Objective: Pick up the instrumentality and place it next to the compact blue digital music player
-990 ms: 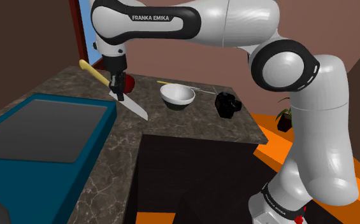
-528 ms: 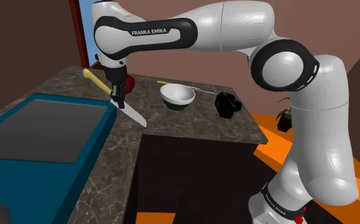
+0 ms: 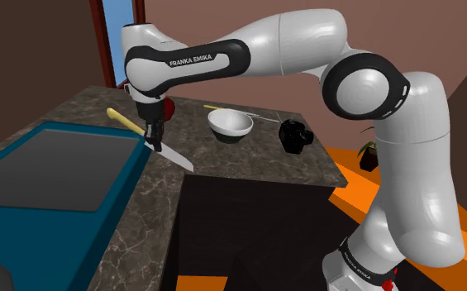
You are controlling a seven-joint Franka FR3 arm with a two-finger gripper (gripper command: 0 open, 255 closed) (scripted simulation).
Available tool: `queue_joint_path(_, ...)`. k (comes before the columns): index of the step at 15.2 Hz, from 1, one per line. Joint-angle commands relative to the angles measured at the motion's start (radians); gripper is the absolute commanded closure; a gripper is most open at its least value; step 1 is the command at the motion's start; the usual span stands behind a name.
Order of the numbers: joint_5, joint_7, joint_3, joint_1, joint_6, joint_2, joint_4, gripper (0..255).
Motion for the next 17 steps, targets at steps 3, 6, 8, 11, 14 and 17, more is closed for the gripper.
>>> queue_joint_path(3,-0.002,0.001,-0.001,-0.001,0.048,0.013,-0.035,255)
queue_joint_path(6,-0.004,0.003,-0.002,-0.001,0.081,0.025,-0.056,255)
queue_joint_path(8,-0.005,0.004,-0.003,-0.001,0.093,0.030,-0.063,255)
queue_joint_path(11,-0.005,0.004,-0.003,-0.001,0.093,0.030,-0.063,255)
queue_joint_path(14,-0.005,0.004,-0.003,-0.001,0.093,0.030,-0.063,255)
queue_joint_path(17,-0.005,0.003,-0.003,-0.002,0.091,0.031,-0.060,0)
